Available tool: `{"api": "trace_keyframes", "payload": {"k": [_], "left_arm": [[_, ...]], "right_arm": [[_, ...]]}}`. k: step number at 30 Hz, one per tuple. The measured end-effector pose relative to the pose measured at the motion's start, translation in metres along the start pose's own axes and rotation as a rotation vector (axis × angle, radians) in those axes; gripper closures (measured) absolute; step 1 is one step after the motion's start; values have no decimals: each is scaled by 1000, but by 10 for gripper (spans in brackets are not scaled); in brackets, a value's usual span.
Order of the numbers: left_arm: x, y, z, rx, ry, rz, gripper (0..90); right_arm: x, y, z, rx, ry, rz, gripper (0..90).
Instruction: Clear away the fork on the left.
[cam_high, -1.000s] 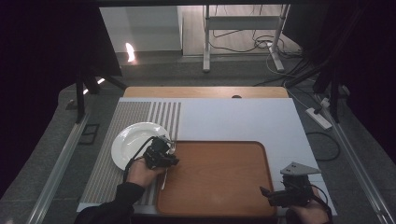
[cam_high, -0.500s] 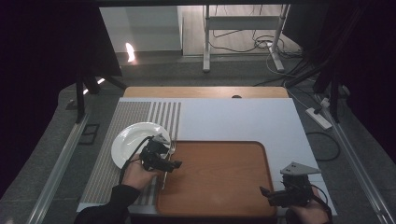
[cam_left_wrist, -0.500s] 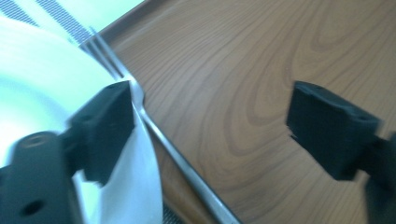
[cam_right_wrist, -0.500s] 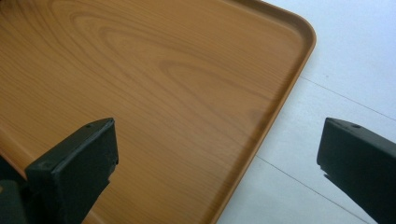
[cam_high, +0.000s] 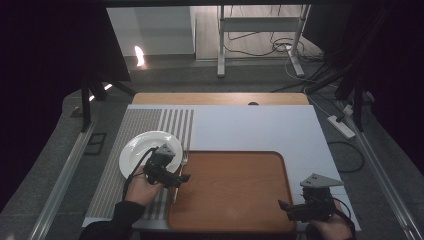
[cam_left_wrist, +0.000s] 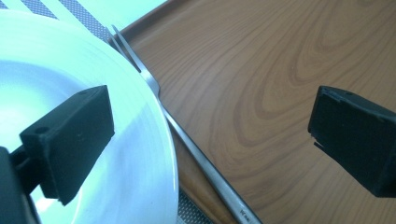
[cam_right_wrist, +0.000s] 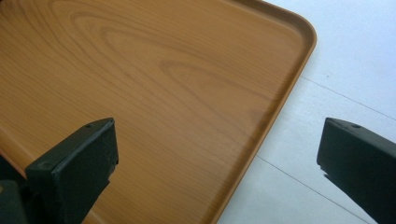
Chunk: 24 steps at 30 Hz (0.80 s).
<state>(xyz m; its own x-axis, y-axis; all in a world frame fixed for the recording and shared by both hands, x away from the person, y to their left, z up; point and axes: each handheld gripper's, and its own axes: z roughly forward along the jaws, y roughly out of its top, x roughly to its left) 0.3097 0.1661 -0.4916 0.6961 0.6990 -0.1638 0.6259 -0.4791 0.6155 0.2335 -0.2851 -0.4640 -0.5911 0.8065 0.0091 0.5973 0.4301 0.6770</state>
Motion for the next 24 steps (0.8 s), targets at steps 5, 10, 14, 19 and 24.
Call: {"api": "trace_keyframes", "payload": {"k": [5, 10, 14, 19, 24], "left_arm": [[1, -3, -4, -12, 2, 2, 4], [2, -6, -8, -20, 4, 3, 0], [2, -8, -11, -24, 4, -2, 0], [3, -11, -15, -29, 4, -5, 0], [3, -14, -20, -43, 4, -5, 0]], "right_arm": [[0, 0, 0, 0, 0, 0, 0], [0, 0, 0, 0, 2, 1, 0], [0, 0, 0, 0, 2, 1, 0], [0, 0, 0, -1, 2, 2, 0], [0, 0, 0, -1, 2, 2, 0]]}}
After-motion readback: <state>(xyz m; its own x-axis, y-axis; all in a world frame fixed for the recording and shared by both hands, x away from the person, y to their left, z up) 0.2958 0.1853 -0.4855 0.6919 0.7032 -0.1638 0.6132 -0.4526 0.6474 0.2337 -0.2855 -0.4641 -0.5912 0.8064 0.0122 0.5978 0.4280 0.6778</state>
